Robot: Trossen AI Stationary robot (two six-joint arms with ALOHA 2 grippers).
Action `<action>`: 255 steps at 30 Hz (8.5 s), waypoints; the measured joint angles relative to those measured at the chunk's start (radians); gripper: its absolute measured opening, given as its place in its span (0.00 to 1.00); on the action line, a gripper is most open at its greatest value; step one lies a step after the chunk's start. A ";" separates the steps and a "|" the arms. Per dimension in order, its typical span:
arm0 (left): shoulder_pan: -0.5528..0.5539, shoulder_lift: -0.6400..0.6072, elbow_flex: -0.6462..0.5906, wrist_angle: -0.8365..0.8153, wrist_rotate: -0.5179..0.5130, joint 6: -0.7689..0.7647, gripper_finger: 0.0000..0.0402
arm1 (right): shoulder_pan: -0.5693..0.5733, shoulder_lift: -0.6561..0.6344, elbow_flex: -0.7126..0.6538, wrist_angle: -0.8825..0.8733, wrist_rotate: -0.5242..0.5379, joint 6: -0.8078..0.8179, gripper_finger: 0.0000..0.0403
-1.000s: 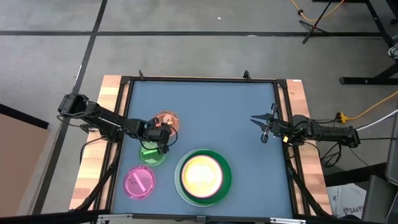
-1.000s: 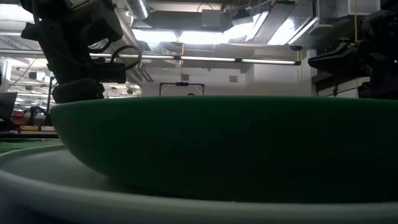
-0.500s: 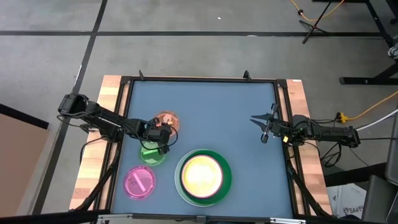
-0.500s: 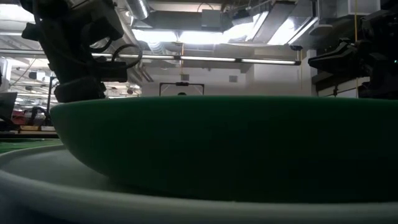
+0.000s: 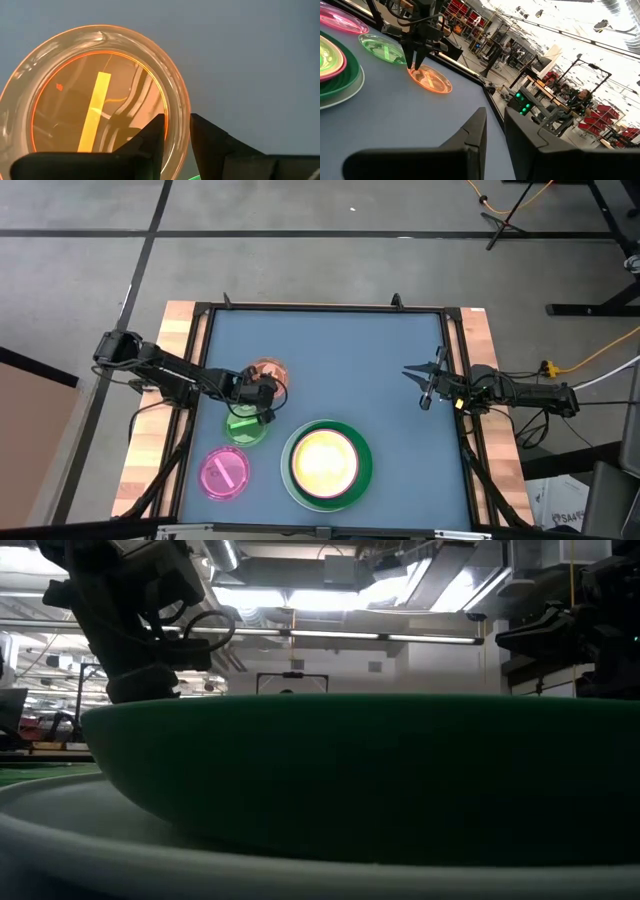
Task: Stack plastic plates
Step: Stack the orange plate on the green plate, then stack the green plate on the orange plate
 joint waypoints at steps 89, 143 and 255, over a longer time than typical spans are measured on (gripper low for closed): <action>-0.001 0.116 0.030 -0.054 -0.073 -0.001 0.01 | 0.000 0.000 0.000 0.000 0.000 0.000 0.15; -0.385 0.213 0.486 0.229 -0.021 0.262 0.00 | 0.000 0.000 0.000 0.000 0.000 0.000 0.15; -0.436 0.311 0.484 0.185 0.056 0.026 0.25 | 0.000 0.000 0.000 0.000 0.001 0.000 0.15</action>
